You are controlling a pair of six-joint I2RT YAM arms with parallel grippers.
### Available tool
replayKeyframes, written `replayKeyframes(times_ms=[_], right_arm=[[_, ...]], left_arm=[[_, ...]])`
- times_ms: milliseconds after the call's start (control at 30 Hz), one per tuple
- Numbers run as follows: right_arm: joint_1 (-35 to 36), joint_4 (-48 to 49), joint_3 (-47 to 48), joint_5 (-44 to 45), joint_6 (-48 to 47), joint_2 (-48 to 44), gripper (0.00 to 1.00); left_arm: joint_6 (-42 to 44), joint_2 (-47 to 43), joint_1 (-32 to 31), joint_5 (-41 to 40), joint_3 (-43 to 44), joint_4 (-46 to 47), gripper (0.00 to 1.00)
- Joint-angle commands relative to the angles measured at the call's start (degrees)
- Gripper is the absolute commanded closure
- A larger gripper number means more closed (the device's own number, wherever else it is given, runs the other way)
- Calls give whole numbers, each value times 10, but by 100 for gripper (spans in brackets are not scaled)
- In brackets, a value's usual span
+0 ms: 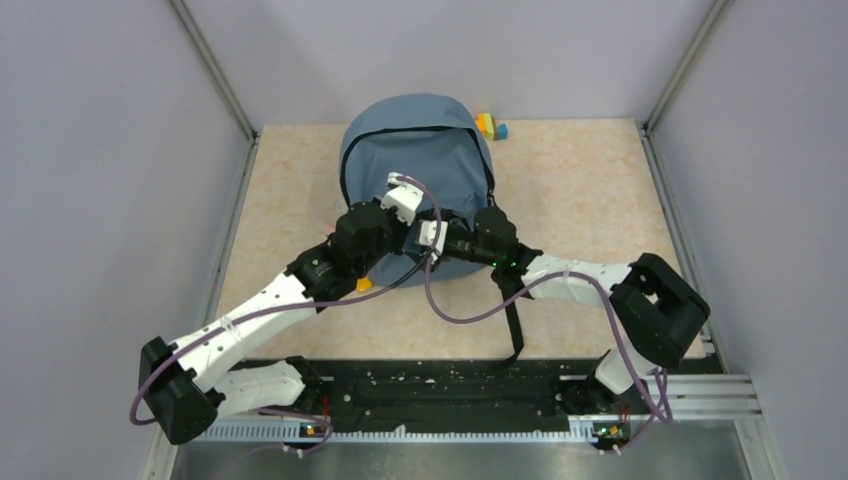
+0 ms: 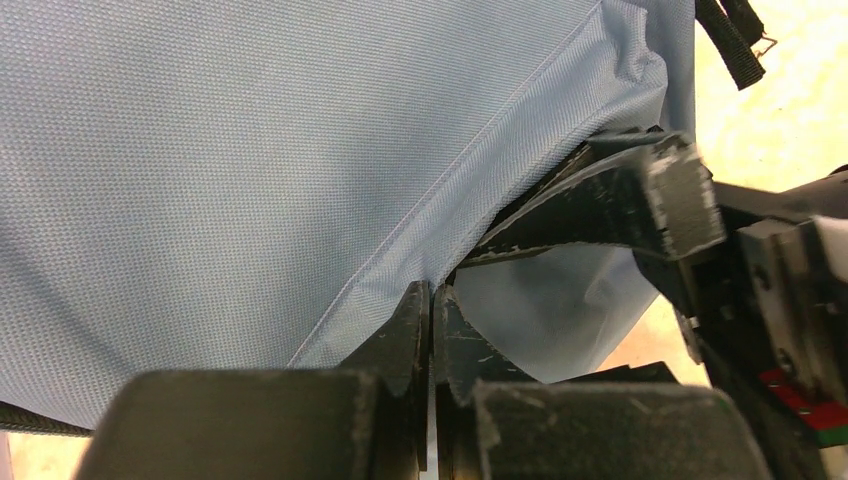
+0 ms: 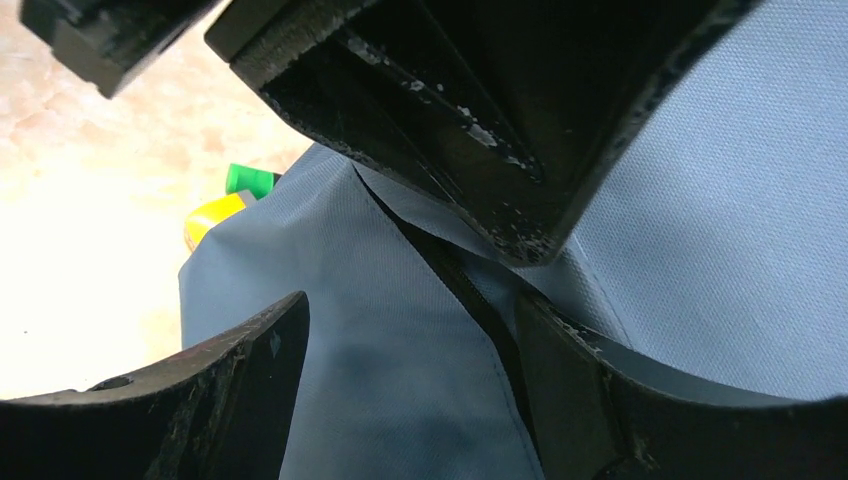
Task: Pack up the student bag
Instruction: Unzip the student bag at the center of the board.
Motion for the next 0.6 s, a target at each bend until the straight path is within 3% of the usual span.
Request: replayKeyframes(times_ms=[0,133,233,400,567], right_arm=[[13,19,52,-28,-20,23,26],[15,9,61,-38,-16,36,28],[20,-1,64,-42,-12,41,36],[28,-21,61,-39,-1,38,58],[30,-50,57,-34,18,27,90]], left_arm=[[-4,-19,1,13,-4,36,100],[-4,-19,3,14,-6,38,100],[-4,-19,4,15,-7,40,100],[-4,-23,11,12,-13,48,100],[-4,-27,20,8,-19,56,100]])
